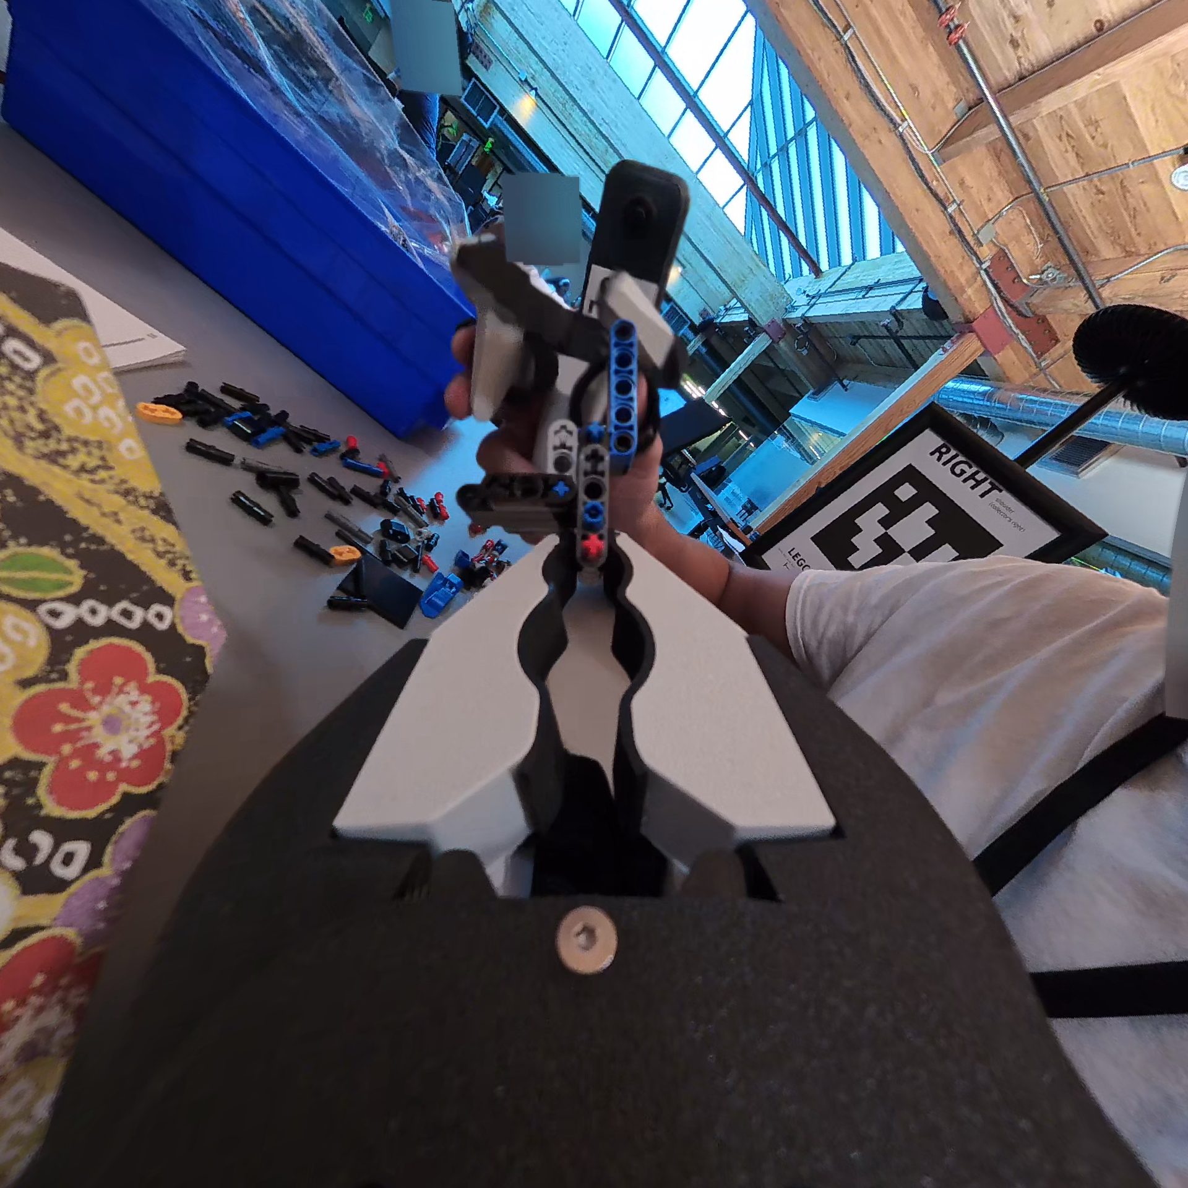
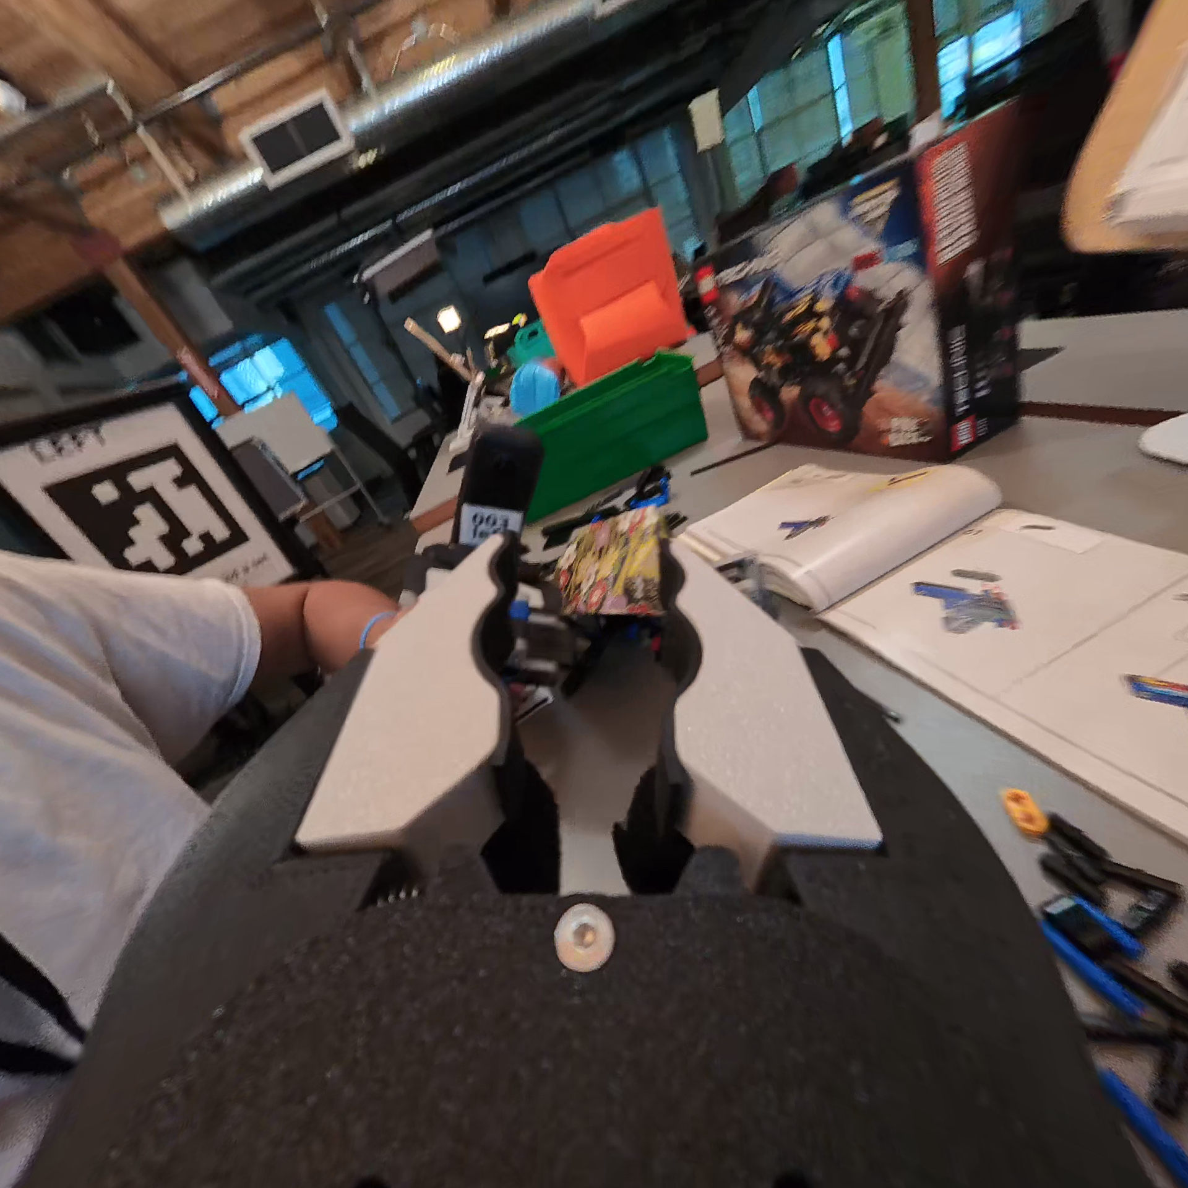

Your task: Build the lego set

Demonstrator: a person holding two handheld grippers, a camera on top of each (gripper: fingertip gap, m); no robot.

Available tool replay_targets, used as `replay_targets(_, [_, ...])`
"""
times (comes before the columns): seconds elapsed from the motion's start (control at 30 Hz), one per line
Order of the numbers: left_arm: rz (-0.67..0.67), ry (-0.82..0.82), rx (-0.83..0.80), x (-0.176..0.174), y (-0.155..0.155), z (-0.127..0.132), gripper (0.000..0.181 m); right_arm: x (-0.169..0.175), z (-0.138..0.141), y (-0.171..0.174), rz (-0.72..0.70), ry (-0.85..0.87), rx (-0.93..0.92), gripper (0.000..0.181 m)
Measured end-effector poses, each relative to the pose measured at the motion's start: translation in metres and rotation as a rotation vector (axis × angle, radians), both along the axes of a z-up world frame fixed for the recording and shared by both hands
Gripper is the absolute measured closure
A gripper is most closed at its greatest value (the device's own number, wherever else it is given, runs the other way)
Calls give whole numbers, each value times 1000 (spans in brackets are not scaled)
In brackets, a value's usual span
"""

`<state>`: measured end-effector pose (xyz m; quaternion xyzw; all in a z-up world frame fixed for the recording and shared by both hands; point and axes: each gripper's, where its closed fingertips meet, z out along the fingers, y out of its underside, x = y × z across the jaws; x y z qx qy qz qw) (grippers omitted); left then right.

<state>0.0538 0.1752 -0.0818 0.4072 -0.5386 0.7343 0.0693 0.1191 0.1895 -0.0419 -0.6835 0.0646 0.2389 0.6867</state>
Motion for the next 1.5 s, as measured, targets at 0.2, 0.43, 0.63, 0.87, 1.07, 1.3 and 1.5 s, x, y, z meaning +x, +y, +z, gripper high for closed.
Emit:
replay_targets(0.2, [73,27,-44,9,9,6,175,11,22,-12,-49,-55,44,139])
replay_targets(0.43, [340,36,0,20,22,21,175,-33,28,-4,-274,-273,-31,139])
replay_targets(0.63, [476,-113,110,6,5,41,175,-50,25,-3,-420,-125,19,139])
replay_targets(0.87, [600,-206,161,-8,-17,47,175,-68,30,-12,-429,14,126,156])
replay_targets(1.07, [571,-149,183,-16,-32,30,165,-70,21,-16,-485,-165,-7,156])
replay_targets(1.3, [442,-136,341,-60,-14,6,138,-63,-22,-26,-275,-261,-369,156])
replay_targets(1.5, [340,-237,639,-88,30,7,145,-105,-95,-20,145,-67,-652,156])
